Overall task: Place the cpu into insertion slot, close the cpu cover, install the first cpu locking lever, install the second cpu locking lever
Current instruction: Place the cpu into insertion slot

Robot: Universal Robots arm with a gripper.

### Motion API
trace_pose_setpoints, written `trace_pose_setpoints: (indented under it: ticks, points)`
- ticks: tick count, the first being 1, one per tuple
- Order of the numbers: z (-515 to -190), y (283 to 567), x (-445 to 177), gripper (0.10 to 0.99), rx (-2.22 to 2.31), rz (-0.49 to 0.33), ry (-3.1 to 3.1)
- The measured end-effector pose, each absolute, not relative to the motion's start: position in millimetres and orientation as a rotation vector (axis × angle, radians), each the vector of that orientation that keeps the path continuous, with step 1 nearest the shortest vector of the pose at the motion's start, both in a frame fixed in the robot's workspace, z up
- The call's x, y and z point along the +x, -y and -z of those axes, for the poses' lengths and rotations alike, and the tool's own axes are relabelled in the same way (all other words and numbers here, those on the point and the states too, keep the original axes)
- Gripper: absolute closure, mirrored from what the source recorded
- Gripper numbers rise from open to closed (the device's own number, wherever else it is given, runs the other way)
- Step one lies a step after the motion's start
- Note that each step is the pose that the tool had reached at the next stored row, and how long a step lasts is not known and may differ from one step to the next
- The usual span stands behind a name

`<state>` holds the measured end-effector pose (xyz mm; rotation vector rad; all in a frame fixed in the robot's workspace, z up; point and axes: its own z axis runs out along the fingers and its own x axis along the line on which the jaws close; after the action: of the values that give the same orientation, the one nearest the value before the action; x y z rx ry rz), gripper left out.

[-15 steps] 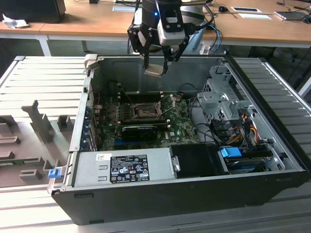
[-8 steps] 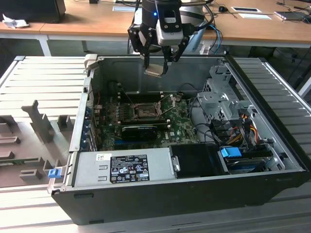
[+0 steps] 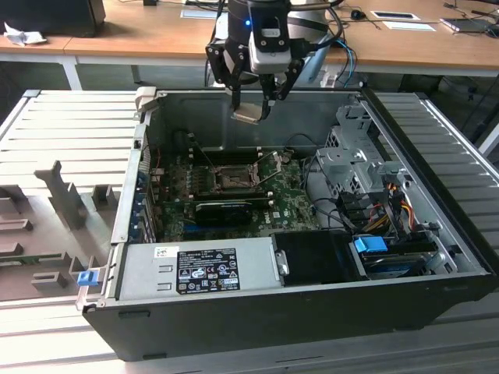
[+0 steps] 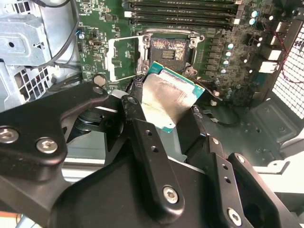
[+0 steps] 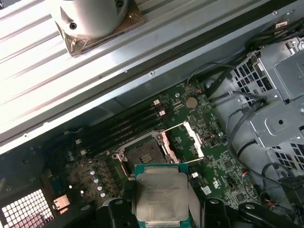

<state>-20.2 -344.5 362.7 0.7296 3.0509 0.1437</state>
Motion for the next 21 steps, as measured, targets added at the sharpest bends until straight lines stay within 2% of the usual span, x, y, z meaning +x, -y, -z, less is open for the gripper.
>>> trace_pose_setpoints:
  ticks: [21]
  points:
    - [-358.6,344.5,-20.3,0.557,0.803,-0.143,-3.031]
